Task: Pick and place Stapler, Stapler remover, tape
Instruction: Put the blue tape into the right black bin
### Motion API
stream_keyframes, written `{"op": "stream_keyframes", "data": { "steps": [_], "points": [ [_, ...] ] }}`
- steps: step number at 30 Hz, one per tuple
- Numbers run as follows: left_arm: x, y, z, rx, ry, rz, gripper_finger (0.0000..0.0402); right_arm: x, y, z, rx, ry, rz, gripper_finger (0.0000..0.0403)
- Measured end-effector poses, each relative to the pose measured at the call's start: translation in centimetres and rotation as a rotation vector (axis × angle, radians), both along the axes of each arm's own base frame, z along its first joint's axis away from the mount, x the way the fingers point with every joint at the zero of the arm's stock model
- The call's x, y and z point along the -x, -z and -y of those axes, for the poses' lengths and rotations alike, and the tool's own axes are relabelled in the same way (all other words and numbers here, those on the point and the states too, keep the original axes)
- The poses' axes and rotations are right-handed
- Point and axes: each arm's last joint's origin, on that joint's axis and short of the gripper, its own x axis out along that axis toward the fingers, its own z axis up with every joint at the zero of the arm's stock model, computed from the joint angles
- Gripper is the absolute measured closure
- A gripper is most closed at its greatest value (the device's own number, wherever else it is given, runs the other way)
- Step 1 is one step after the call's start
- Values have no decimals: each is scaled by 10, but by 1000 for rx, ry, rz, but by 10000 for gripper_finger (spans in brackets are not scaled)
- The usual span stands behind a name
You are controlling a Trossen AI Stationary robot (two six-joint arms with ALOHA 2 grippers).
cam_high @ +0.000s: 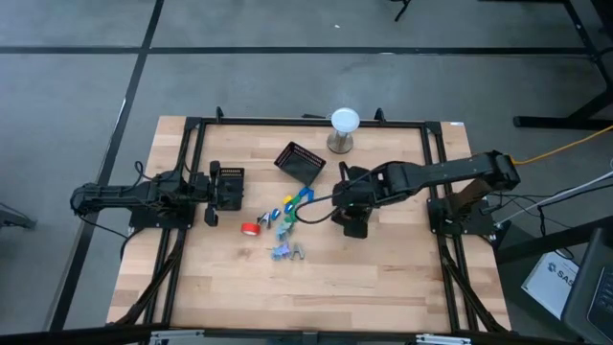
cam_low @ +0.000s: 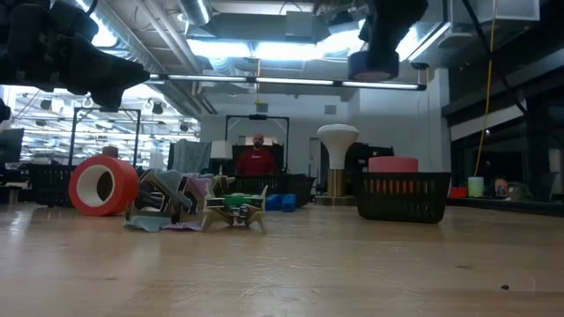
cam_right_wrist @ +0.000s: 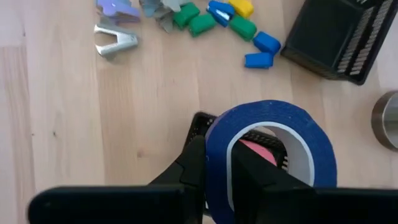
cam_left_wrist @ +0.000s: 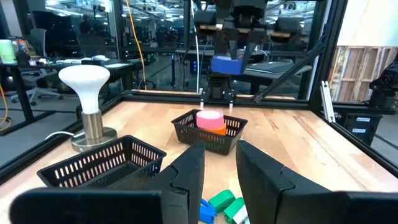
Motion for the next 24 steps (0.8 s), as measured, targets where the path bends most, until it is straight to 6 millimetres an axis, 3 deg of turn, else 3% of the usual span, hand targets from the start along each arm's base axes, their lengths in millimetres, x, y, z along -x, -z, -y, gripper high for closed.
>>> {"op": "stream_keyframes", "data": {
  "steps": [8,15,24],
  "points": [
    [0,0,0,0,0,0,313,30,42,10,-53,105,28,356],
    [0,0,0,0,0,-1,313,45,79,17,-72,193,-36,356],
    [0,0,0,0,0,0,313,40,85,25,-92,221,24,356]
  ]
}}
